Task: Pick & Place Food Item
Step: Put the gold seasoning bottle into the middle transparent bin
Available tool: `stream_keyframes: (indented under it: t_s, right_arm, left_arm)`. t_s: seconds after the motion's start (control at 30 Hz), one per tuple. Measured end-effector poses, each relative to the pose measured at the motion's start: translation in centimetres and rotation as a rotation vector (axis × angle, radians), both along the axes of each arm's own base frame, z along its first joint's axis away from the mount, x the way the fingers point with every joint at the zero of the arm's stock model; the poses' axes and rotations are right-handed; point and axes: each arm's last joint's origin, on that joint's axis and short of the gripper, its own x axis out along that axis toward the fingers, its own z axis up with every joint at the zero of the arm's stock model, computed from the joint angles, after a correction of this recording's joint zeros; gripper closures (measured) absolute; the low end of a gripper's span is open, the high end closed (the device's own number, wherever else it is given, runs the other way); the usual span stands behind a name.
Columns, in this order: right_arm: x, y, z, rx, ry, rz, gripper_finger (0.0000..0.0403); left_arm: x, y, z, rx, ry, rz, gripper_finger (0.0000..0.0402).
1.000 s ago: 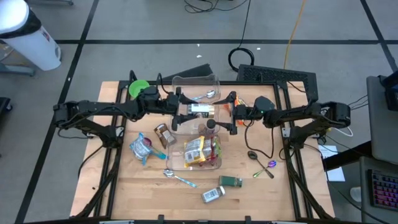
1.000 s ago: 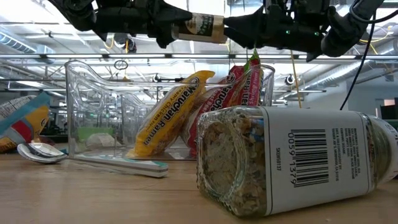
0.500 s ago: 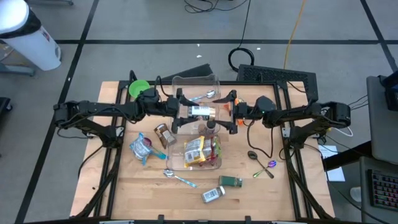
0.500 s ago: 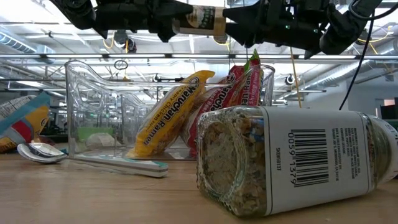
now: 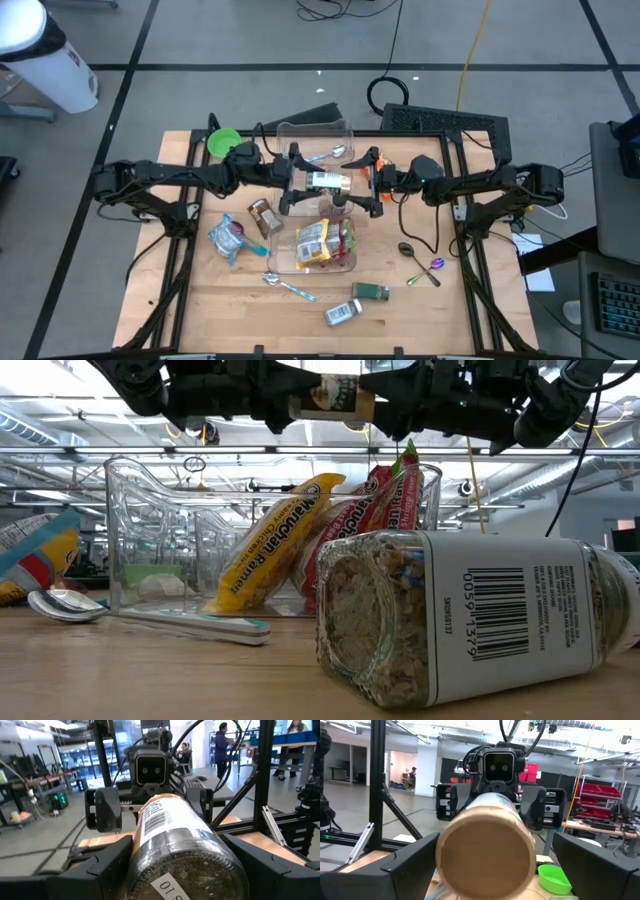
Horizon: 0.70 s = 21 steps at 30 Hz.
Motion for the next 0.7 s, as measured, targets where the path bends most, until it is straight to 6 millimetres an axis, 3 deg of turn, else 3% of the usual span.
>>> stream_keyframes:
  t_s: [0.7]
  right_arm:
    - [0.1, 0.0, -0.2, 0.009, 0.025, 0.003, 0.0028]
  left_arm:
    - [1.1, 0.5, 0.8, -0.004, 0.033, -0.013, 0.0122]
